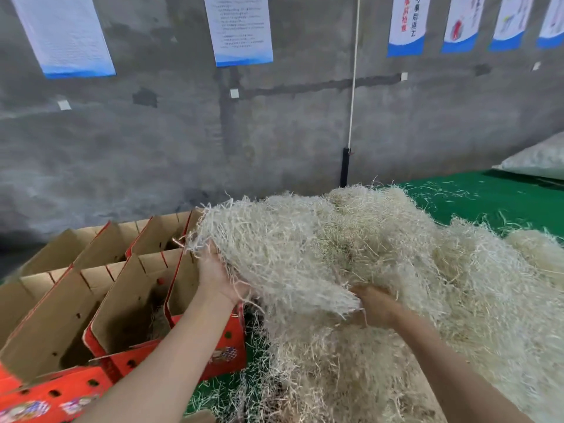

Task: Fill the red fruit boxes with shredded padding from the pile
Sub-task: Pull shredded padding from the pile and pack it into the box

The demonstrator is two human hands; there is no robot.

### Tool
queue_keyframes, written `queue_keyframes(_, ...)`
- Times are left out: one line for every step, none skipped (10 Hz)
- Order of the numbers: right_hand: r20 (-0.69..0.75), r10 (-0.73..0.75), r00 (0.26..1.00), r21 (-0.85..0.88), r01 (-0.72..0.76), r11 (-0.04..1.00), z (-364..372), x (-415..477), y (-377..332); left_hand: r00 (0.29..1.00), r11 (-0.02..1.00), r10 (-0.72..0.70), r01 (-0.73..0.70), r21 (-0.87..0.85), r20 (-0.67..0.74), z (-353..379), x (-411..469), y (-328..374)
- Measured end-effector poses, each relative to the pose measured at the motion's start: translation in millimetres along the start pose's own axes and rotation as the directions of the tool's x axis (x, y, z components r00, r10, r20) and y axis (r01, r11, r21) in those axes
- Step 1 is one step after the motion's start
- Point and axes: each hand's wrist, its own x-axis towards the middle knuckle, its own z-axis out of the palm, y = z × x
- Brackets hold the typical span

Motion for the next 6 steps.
queue_keyframes(0.095,-0.204,0.974,0.255,0.175,0.951,-34.2,-20.1,-28.6,1.000,0.997,-0.020,0.020,0.081,0.003,-1.1,13.3,-17.3)
queue_keyframes(0.092,-0.291,0.952,0.346,0.244,0.906,-42.6,-35.1,-69.8,0.999,0.999,-0.025,0.027,0.048,-0.033,8.1,8.1,-24.3)
queue_keyframes(0.023,-0.284,0.959,0.480,0.239,0.844,-25.3,-33.0,-96.5,0.999,0.996,-0.014,0.017,0.086,-0.033,15.4,2.2,-27.4)
queue_keyframes(-0.194,-0.167,0.967,0.522,0.246,0.817,-30.1,-33.7,-99.4,0.998,0.972,0.007,-0.021,0.235,0.061,17.5,-10.6,-28.9)
queue_keyframes(-0.337,-0.018,0.941,0.343,0.140,0.929,-42.1,-34.6,-91.5,0.996,0.838,0.092,-0.069,0.542,-0.015,5.6,-15.7,-37.5)
queue_keyframes(-0.330,0.025,0.944,0.179,0.036,0.983,-35.2,-36.1,-90.5,0.998,0.532,-0.031,-0.026,0.846,0.050,0.3,-36.0,-50.8)
